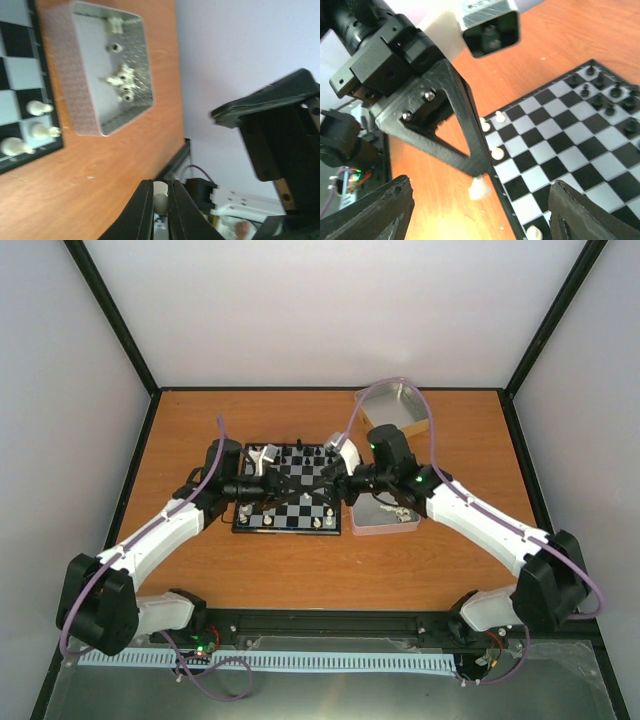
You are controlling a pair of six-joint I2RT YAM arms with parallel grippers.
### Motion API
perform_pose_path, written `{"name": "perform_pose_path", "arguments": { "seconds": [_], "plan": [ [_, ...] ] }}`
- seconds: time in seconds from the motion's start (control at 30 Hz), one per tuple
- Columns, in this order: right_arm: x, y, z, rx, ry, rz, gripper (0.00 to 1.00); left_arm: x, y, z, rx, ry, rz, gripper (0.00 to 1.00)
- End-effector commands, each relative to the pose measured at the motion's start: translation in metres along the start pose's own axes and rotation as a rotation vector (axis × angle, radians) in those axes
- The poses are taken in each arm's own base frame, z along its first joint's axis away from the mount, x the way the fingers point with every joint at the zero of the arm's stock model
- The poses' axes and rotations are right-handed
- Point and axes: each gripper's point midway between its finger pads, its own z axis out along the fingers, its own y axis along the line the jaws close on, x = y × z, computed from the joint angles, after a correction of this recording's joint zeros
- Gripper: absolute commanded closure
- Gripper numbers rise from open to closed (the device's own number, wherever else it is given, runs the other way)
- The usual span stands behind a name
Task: Set up the chess pieces on the board
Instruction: Place the chess piece on the chessboard.
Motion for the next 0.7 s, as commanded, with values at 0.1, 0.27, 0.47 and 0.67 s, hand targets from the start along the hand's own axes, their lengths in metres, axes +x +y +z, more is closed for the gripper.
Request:
{"name": "perform_pose_path", "arguments": {
  "seconds": [0.1,0.27,0.47,0.67],
  "plan": [
    [-0.004,-0.045,-0.042,0.342,-0.169,0.113,0.25,-0.032,0.052,-0.043,-0.463,-0.257,0.234,0.99],
    [0.02,-0.063,-0.048,0.448,-0.147,0.202,0.25,-0.043,0.098,-0.082,-0.784,-0.358,0.26,0.99],
    [0.03,-0.071,-0.041,0.465,-0.142,0.251,0.26,-0.038,0.137,-0.083,-0.913,-0.316,0.214,0.99],
    [0.03,-0.075,-0.039,0.472,-0.136,0.253,0.26,-0.042,0.15,-0.071,-0.912,-0.288,0.204,0.99]
  ]
}}
